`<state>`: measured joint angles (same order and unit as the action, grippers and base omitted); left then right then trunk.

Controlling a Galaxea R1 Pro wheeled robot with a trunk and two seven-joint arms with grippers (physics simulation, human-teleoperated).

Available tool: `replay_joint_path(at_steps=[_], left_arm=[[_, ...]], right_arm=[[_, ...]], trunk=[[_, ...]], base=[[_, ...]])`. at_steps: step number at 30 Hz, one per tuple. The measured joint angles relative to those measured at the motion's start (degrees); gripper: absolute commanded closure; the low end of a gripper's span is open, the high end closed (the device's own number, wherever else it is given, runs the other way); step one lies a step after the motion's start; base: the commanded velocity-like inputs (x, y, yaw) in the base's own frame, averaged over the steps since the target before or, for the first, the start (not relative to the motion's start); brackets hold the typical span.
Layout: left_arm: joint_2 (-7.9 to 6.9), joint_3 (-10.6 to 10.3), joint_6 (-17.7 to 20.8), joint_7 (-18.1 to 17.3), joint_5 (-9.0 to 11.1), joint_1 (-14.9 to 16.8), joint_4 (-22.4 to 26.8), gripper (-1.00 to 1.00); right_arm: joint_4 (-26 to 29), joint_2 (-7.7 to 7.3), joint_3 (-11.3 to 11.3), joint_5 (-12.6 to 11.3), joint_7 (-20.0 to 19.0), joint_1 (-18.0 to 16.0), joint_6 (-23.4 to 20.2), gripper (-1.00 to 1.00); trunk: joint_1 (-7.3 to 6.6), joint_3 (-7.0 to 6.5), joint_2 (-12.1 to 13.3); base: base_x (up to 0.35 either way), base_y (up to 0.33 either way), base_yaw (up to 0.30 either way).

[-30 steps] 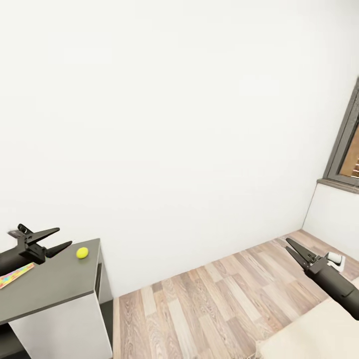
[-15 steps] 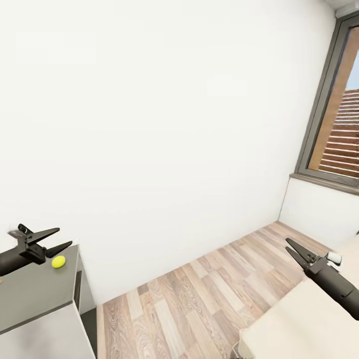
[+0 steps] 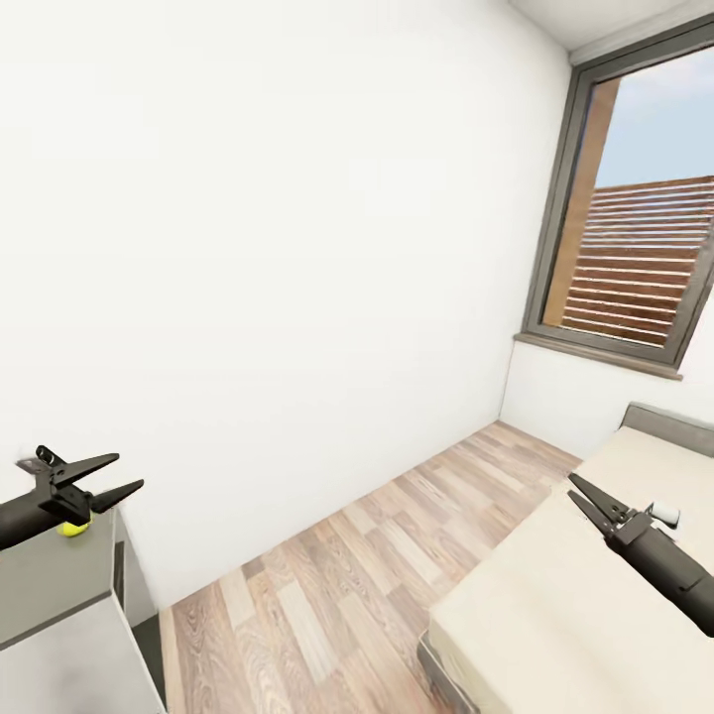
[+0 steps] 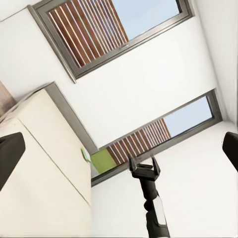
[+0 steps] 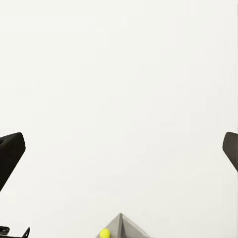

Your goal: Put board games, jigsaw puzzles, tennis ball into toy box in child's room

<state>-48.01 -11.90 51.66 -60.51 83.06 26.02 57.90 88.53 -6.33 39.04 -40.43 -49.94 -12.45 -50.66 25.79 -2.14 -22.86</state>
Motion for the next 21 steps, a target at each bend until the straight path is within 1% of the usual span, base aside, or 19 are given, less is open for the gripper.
replay_joint_path(at_steps=[4,8,21], left_arm=[[0.0,0.1,0.0,0.0,0.0,0.0,0.0,-1.0],[0.0,0.1,0.0,0.1,0.0,0.0,0.0,-1.0],[0.18,0.1,0.0,0.1,0.0,0.0,0.0,-1.0]], right_arm=[[0.0,0.0,0.0,0.0,0.1,0.0,0.0,-1.0],[0.0,0.0,0.0,0.0,0.0,0.0,0.0,-1.0],[0.0,-0.01,0.0,0.0,0.0,0.0,0.0,-1.0]], trunk=[[-0.01,0.0,0.0],[-0.02,0.0,0.0],[-0.04,-0.07,0.0]], base=[[-0.255,-0.149,-0.28],[-0.148,-0.171,-0.28],[-0.019,-0.164,-0.28]])
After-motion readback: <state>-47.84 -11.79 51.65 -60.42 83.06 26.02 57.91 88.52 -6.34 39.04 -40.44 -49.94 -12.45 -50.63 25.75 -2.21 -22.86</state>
